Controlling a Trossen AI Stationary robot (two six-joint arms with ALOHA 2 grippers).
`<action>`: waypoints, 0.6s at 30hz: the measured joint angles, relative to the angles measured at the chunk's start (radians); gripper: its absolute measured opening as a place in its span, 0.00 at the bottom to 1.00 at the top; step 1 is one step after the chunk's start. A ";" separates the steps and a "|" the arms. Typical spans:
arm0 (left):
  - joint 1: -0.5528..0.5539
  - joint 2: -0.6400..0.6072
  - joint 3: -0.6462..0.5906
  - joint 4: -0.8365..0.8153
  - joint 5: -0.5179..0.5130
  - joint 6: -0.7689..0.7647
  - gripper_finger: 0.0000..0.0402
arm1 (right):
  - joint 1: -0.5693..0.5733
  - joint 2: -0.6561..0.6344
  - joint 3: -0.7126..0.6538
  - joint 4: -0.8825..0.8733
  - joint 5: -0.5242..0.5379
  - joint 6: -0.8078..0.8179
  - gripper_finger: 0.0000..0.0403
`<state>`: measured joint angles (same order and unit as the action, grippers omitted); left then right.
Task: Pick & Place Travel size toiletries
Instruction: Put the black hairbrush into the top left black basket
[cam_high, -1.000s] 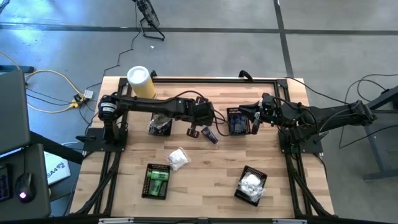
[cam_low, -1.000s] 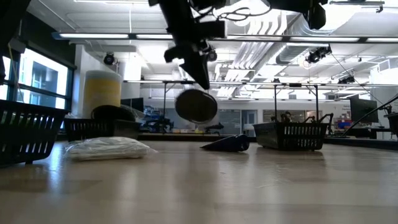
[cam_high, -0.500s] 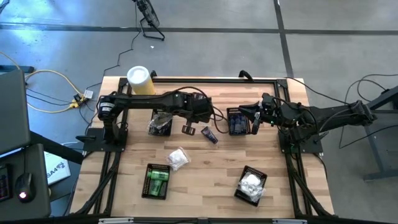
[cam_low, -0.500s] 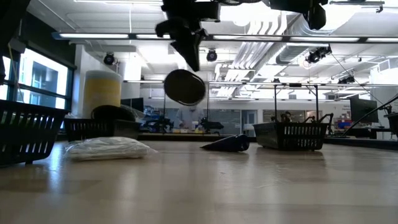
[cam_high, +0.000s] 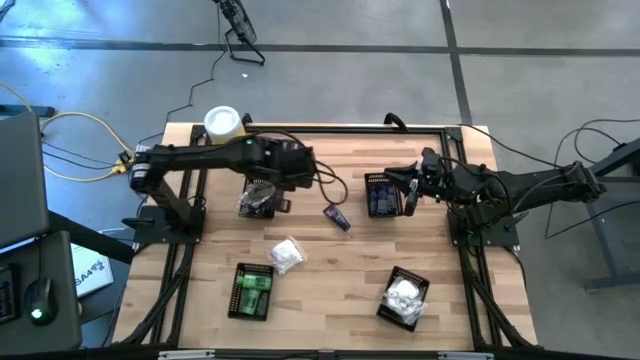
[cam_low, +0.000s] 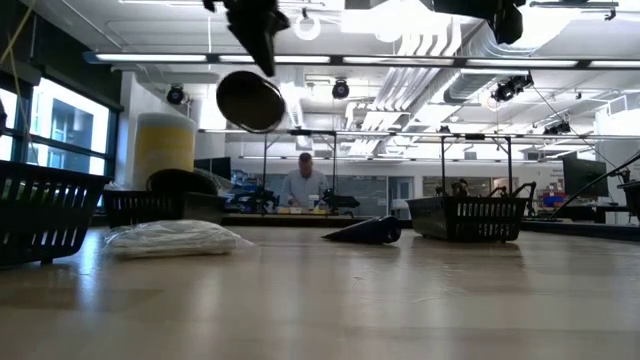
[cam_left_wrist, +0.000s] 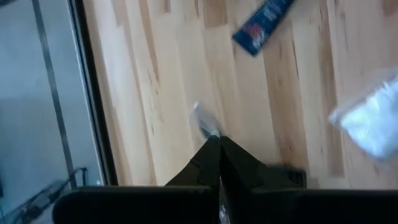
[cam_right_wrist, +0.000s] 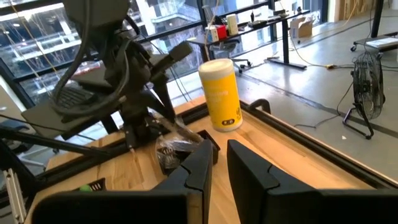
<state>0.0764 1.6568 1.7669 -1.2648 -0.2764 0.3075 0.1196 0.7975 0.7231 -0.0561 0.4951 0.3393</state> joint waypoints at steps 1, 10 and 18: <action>0.007 -0.020 -0.020 -0.008 0.000 -0.004 0.00 | 0.000 0.000 0.000 0.002 0.000 0.000 0.10; 0.084 -0.218 -0.311 0.080 -0.052 -0.117 0.00 | -0.004 0.000 0.000 0.010 0.003 -0.003 0.10; 0.151 -0.315 -0.562 0.252 0.003 -0.170 0.00 | -0.005 0.000 0.000 0.023 0.003 -0.003 0.10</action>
<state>0.2278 1.3419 1.2045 -1.0129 -0.2738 0.1380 0.1150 0.7979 0.7231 -0.0335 0.4984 0.3359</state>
